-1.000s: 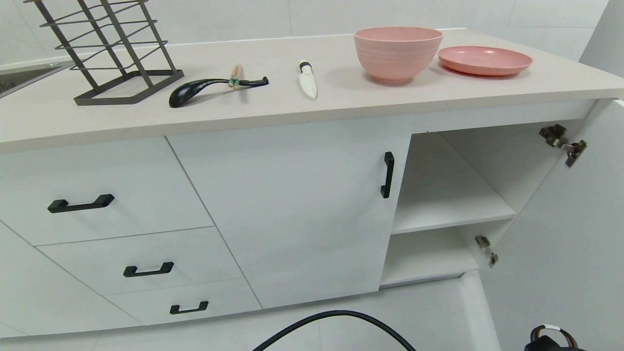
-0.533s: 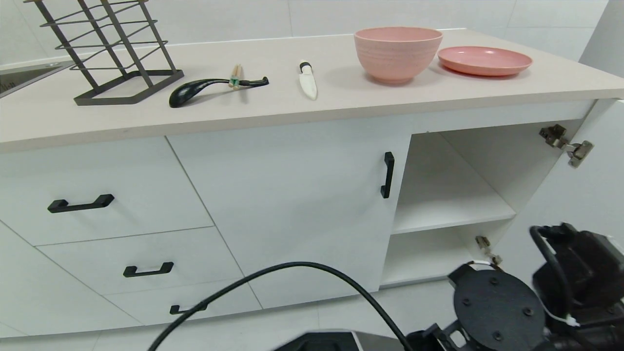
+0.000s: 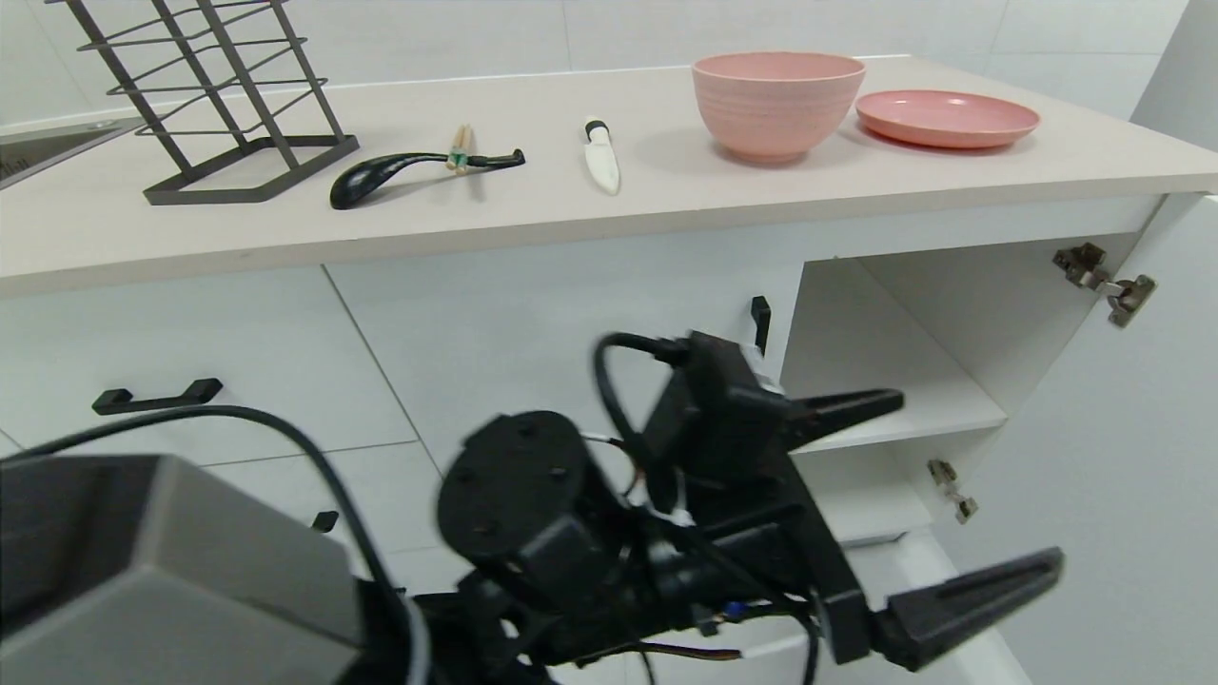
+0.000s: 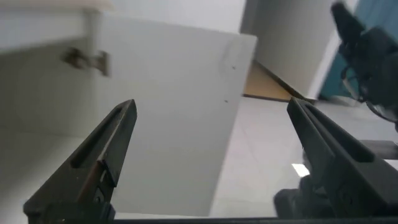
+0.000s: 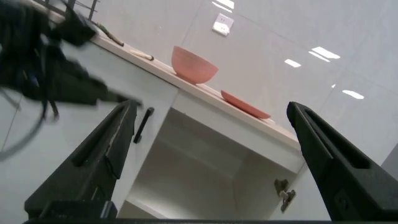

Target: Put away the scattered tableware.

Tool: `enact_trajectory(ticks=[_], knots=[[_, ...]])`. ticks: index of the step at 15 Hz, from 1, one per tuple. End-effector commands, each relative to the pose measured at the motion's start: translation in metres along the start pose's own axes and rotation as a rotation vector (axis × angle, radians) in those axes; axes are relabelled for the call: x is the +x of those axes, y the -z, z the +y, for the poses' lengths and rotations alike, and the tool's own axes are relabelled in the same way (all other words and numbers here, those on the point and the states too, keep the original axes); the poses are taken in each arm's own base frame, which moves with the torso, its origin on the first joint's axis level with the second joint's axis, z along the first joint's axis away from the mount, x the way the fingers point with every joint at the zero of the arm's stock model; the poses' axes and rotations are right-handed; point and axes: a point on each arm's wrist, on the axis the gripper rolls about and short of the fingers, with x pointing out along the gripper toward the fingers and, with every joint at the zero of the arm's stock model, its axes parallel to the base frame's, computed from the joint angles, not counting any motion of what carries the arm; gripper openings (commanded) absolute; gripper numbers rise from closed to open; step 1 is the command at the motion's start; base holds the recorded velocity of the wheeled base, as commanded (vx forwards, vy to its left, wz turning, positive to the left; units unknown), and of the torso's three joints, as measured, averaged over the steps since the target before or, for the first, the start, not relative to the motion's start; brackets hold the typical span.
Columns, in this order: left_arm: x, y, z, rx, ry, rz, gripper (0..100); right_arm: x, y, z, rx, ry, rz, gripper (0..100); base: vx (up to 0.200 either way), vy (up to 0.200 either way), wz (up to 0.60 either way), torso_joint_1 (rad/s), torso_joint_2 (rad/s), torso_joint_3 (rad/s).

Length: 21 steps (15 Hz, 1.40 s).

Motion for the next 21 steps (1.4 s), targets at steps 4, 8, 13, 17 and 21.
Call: enact_trajectory(ticks=[4,8,13,17,21], knots=[[-0.157,-0.102,-0.053,0.172,-0.172,-0.111,100,0.000,0.003,0.000,0.016,-0.006,0.027,100,0.000,0.000,0.00,0.000,0.00,0.000],[-0.200,-0.112,-0.073,0.244,-0.267,-0.149,100,0.000,0.010,0.002,0.056,-0.018,0.085,100,0.000,0.000,0.00,0.000,0.00,0.000],[-0.274,-0.103,-0.131,0.323,-0.506,-0.107,100,-0.008,0.041,0.013,0.228,-0.039,0.387,100,0.000,0.000,0.00,0.000,0.00,0.000],[-0.311,-0.066,-0.185,0.320,-0.644,-0.026,100,-0.022,0.063,0.027,0.417,-0.085,0.646,100,0.000,0.000,0.00,0.000,0.00,0.000],[-0.322,-0.027,-0.169,0.183,-1.060,0.165,100,-0.027,0.061,0.027,0.470,-0.279,0.554,100,0.000,0.000,0.00,0.000,0.00,0.000]])
